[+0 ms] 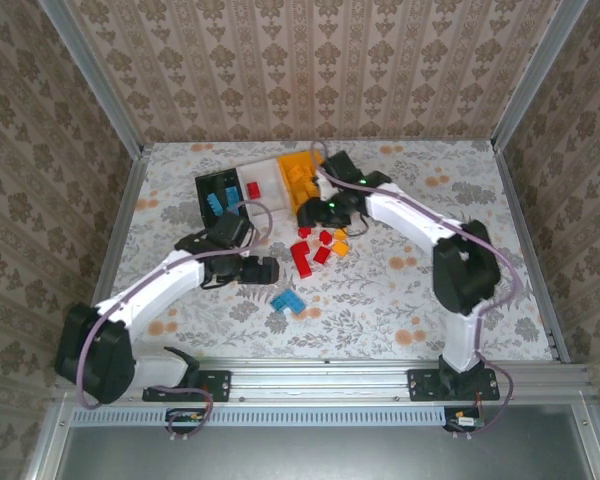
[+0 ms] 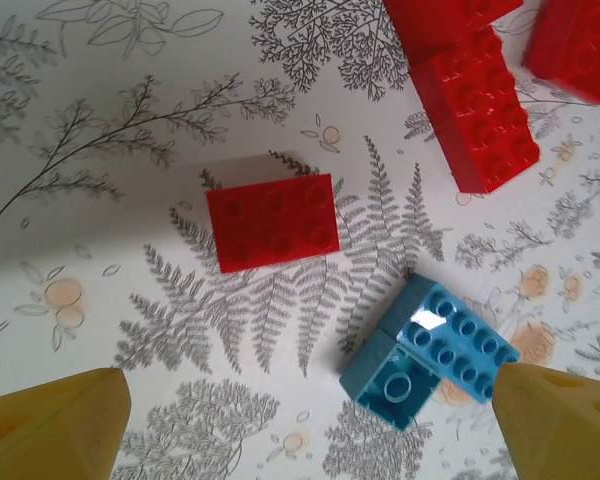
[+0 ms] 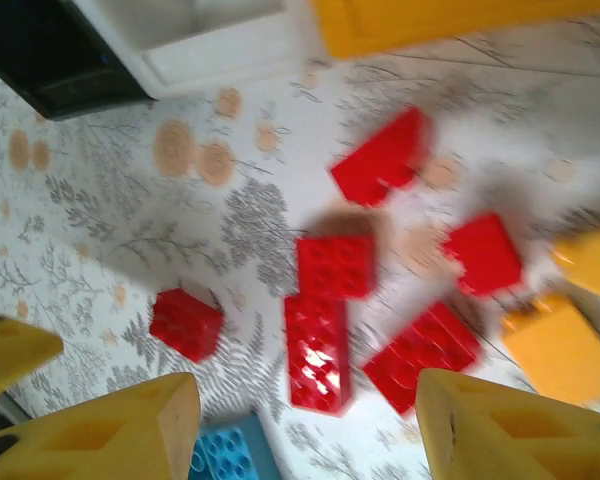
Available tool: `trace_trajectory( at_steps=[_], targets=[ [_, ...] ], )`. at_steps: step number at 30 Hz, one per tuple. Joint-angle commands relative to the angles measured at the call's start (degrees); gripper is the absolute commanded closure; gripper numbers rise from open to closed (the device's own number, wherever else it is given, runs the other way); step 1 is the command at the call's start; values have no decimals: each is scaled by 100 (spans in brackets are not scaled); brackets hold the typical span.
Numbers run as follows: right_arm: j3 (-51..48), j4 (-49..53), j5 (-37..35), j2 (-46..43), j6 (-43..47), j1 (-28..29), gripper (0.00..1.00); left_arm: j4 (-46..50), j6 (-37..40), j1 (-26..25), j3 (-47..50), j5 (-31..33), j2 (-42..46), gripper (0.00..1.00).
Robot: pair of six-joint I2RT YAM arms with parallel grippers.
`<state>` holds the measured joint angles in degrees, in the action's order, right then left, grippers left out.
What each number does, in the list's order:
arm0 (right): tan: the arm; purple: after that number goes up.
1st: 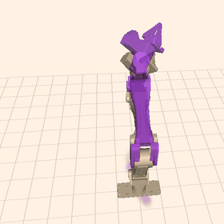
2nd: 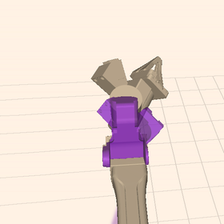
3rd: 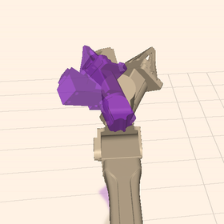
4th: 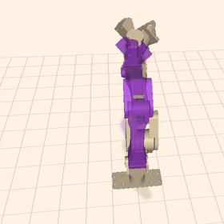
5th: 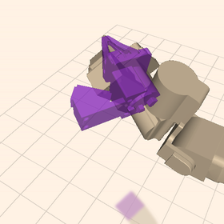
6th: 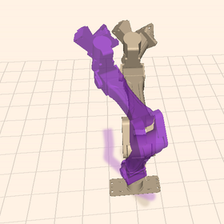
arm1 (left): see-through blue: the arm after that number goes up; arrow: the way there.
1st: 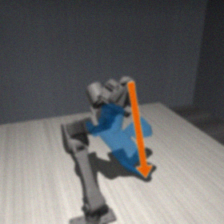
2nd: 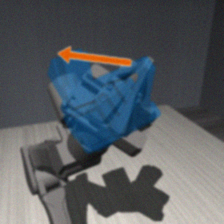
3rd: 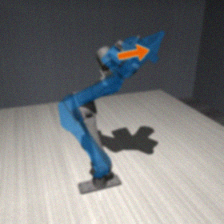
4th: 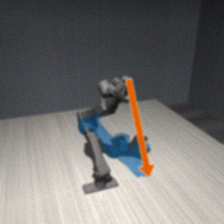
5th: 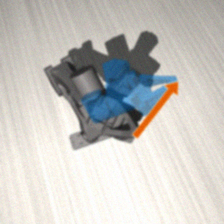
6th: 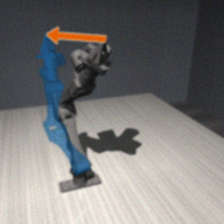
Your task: Sort the legos into containers by color
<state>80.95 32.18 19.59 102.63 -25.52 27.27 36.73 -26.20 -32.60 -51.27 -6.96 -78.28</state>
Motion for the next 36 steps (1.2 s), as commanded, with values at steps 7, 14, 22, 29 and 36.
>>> trace_trajectory(
  at_steps=[7,14,22,29,36],
  targets=[
    [-2127,-671,185,-1197,93,-355,40,1,-218,-201,-521,552,-1026,7],
    [-2363,-769,359,-1234,248,-480,41,38,-393,-313,-789,748,-1670,13],
    [-2408,-898,564,-1253,204,-572,43,18,-456,-352,-967,802,-2140,23],
    [-2441,-957,576,-1232,168,-624,44,37,-423,-344,-977,794,-2235,41],
    [-2421,-921,570,-1192,173,-635,44,18,-422,-342,-955,696,-2120,55]
  ],
)
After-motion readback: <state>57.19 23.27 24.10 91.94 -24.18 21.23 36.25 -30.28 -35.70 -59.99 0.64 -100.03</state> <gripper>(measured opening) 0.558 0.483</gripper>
